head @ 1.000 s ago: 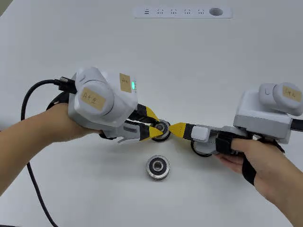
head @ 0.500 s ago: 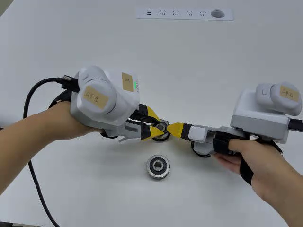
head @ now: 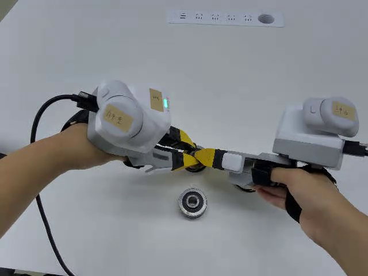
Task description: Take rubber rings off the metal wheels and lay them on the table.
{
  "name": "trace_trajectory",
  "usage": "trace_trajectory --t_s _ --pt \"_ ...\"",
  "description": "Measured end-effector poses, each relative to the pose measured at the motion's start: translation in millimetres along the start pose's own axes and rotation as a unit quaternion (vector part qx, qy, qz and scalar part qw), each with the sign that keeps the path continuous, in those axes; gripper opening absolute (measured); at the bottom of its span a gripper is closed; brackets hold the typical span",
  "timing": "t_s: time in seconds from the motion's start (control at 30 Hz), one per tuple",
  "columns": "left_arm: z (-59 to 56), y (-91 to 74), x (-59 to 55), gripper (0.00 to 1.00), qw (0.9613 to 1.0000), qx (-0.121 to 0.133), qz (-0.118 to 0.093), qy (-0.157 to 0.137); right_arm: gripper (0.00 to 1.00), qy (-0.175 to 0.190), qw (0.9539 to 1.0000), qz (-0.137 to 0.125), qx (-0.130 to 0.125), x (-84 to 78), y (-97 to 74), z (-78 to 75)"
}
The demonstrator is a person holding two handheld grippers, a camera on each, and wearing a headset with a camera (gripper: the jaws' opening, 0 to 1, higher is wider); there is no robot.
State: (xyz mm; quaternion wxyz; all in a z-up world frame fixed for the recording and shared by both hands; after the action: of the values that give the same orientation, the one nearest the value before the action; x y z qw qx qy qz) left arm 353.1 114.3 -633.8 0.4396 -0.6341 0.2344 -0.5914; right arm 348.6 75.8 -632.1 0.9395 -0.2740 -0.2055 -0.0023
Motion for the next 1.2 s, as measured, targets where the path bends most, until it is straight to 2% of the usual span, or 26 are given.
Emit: trace_trajectory --t_s 0.57,0.77,1.03,1.2 --pt "-0.2 -0.9 0.5 0.12 0.9999 0.006 0.007 0.008 0.01 0.025 0.9995 -0.019 -0.003 2.1 -5.3 1.4" --pt "0.1 -1.4 0.1 0.13 1.0 0.005 0.008 0.002 0.02 0.034 0.9992 -0.019 -0.003 1.5 -7.5 -0.6" --pt "-0.2 -2.6 0.3 0.14 0.9997 0.014 0.011 0.014 0.02 0.044 0.9988 -0.02 -0.002 0.6 -7.4 0.4" --pt "-0.6 -10.2 1.3 0.15 0.9999 0.016 0.001 0.006 0.02 0.048 0.9986 -0.02 0.002 0.2 -7.3 3.4"
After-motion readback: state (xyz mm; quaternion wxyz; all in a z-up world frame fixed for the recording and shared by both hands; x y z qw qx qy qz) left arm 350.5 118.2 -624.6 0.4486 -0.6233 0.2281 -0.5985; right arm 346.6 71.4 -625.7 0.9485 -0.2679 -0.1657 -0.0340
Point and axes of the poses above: the centre of the closed fingertips' face, and the gripper's own axes: y roughly forward along the fingers, z roughly to its left, x roughly out of its top, the point moved 3 cm from there along -y, roughly backward along the fingers, and after that the axes turned 12 degrees about z, right-handed, at the moved point
